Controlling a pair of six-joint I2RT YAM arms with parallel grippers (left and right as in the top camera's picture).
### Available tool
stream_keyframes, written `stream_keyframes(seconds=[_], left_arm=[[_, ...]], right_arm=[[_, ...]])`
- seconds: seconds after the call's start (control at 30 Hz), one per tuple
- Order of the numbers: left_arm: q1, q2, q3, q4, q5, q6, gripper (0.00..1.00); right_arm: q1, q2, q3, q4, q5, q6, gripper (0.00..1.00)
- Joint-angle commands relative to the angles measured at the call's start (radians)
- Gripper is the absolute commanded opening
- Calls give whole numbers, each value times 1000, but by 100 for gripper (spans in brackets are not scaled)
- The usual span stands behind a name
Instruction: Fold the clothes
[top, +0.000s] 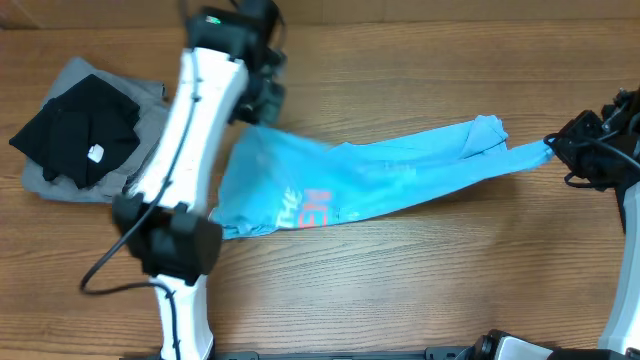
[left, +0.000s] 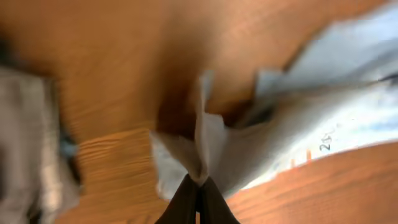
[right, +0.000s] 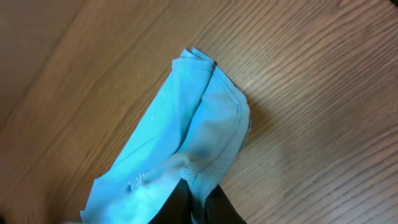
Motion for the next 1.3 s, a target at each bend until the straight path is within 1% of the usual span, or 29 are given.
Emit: stream_keyframes(seconds=[0.0, 0.17, 0.27, 0.37, 0.5, 0.63, 0.83, 0.97, 1.03, 1.17, 1.27], left_arm=[[38, -158, 106, -14, -81, -100, 4], [64, -320, 132, 2, -110, -109, 4], [64, -377, 132, -26, -160, -109, 4], [64, -394, 131, -77, -184, -109, 4], [64, -389, 88, -77, -164, -106, 4], [64, -381, -43, -72, -108, -110, 4], [64, -375, -318, -5, -100, -125, 4], [64, -375, -450, 28, -91, -125, 4], [64, -375, -513, 47, -91, -125, 4], [64, -375, -613, 77, -91, -127, 4], [64, -375, -663, 97, -91, -149, 4]], right_arm=[[-16, -8, 31, 14, 17, 26, 9], [-17, -8, 31, 22, 17, 26, 9], [-17, -8, 31, 13, 17, 26, 9], [-16, -8, 31, -13, 16, 25, 9], [-5, -6, 28, -65, 12, 25, 11], [13, 3, -31, -70, 3, 25, 11], [14, 48, -169, 10, -39, 25, 8], [14, 79, -208, 28, -66, 24, 7], [14, 88, -221, 13, -71, 24, 10], [15, 88, -290, 9, -82, 19, 20], [25, 89, -394, 83, -146, -7, 24]])
